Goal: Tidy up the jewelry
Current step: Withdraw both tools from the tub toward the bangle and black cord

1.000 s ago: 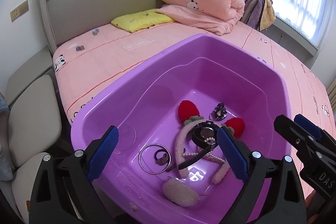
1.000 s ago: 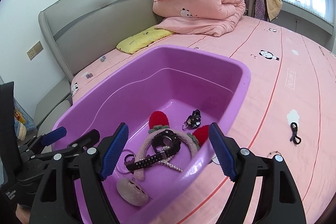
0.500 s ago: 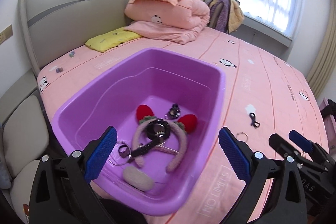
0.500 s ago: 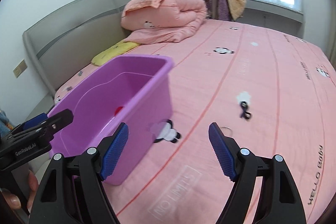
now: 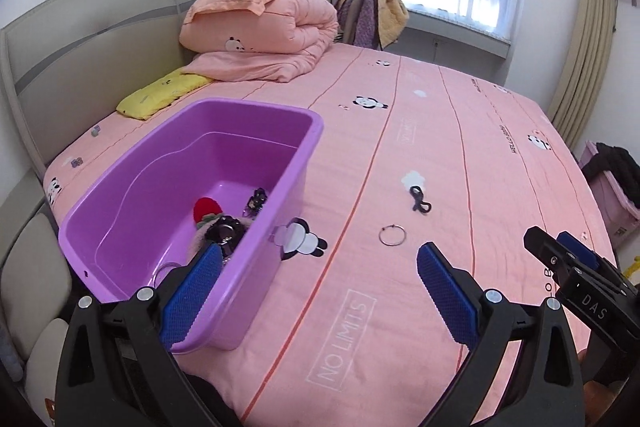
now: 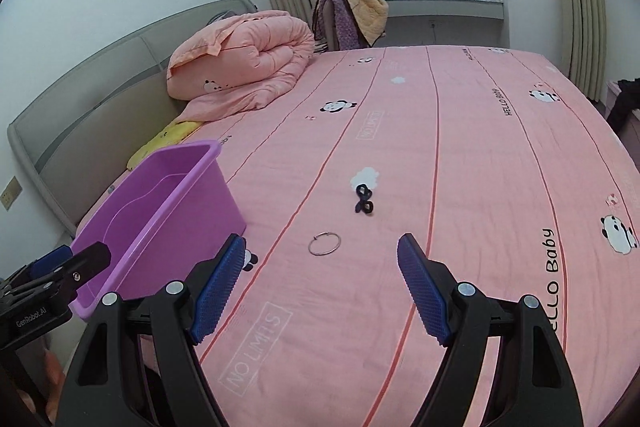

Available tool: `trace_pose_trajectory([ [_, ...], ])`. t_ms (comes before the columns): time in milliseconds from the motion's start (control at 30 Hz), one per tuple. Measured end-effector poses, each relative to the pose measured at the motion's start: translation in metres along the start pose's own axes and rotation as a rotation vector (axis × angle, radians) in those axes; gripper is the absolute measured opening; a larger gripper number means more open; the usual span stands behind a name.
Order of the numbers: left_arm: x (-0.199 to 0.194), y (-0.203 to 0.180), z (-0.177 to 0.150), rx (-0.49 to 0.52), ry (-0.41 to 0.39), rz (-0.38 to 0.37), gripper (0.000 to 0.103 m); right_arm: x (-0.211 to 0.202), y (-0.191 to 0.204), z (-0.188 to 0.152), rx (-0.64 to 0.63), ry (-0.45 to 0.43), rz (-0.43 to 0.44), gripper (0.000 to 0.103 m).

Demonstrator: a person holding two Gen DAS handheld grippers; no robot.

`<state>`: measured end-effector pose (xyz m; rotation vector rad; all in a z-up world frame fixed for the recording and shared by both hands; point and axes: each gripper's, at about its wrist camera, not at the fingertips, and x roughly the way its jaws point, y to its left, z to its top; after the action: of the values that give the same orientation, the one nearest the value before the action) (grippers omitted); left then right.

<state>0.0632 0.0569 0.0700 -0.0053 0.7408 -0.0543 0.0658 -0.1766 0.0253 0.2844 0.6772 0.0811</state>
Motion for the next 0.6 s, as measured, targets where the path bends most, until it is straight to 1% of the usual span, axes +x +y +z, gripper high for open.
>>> trace_pose_trajectory([
  [167, 0.009, -0.041, -0.01, 0.04, 0.017, -0.03, 0.096, -0.006, -0.039, -0.014, 0.025, 0.01, -0.025, 0.075],
  [233, 0.015, -0.059, -0.018, 0.054, 0.025, -0.051, 0.096, -0.005, -0.056, -0.02, 0.034, 0.023, -0.04, 0.075],
  [333, 0.028, -0.081, -0.032, 0.088, 0.045, -0.062, 0.096, 0.005, -0.08, -0.025, 0.066, 0.05, -0.055, 0.075],
  [400, 0.041, -0.092, -0.04, 0.115, 0.069, -0.065, 0.096, 0.015, -0.095, -0.026, 0.087, 0.069, -0.059, 0.075],
  [467, 0.057, -0.099, -0.045, 0.132, 0.087, -0.052, 0.096, 0.028, -0.103, -0.025, 0.096, 0.088, -0.049, 0.075],
  [600, 0.089, -0.099, -0.045, 0.103, 0.105, -0.03, 0.096, 0.067, -0.109, -0.016, 0.075, 0.137, -0.033, 0.075],
])
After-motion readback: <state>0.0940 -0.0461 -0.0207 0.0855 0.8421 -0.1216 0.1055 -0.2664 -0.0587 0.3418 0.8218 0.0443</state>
